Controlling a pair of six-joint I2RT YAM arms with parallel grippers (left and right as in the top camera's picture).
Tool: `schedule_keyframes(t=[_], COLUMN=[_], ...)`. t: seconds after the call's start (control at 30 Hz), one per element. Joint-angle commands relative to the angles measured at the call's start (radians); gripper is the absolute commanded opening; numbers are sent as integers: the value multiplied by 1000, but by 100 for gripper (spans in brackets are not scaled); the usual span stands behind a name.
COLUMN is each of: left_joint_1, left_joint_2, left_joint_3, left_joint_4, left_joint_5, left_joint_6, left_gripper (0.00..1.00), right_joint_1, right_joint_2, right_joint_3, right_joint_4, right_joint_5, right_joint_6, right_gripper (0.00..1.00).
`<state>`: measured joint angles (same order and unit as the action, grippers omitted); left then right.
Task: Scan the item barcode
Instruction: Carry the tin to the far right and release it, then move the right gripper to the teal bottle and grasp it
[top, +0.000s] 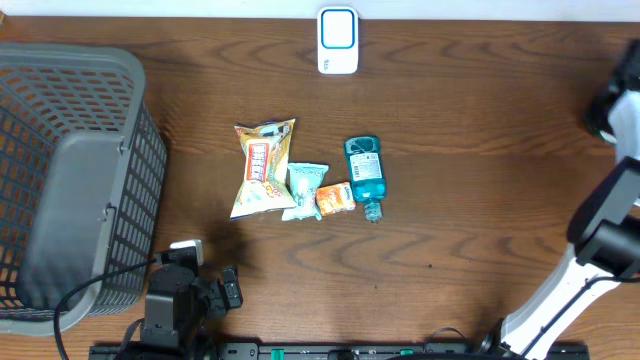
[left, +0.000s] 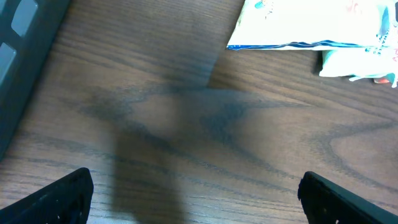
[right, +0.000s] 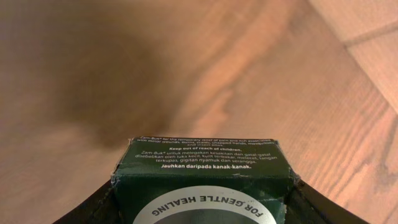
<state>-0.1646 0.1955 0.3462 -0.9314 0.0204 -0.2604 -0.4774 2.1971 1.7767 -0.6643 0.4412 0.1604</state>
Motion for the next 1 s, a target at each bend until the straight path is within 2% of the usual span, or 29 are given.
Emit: schedule_keyframes(t=[0.0,0.07,0.2,0.27,0.37,0.47,0.67,0.8,0.97], left_joint_1=[5,5,5,5,5,5,5,5,5], left_joint_2=[-2,-2,-2,-2,-2,-2,-2,-2,-2], left_joint_3=[5,5,5,5,5,5,5,5,5], left_joint_4=[-2,-2,-2,-2,-3,-2,-2,-3,-2], left_joint_5=[-5,-5,-5,-5,-5,-5,-5,-5,-5], left_joint_6=[12,12,12,12,12,12,12,12,12], left_gripper=[98,98,98,98,98,98,98,98,98], right_joint_1=[-83,-119,-172,-188,-182,-158,-1,190,452], right_joint_2=[31,31,22,6,-32,-94,-251,-292,-278], right_joint_3=[-5,-5,8,18,25,25,25,25,11], right_joint_4=[12,20,16,2,-11,-40,-147,-219,-288], right_joint_5=[12,12,13,1,-88,-285,-658,-659,-524], right_joint_6=[11,11,10,11,11,31,147,170,214], right_gripper=[59,62,80,99,99,99,99,99,99])
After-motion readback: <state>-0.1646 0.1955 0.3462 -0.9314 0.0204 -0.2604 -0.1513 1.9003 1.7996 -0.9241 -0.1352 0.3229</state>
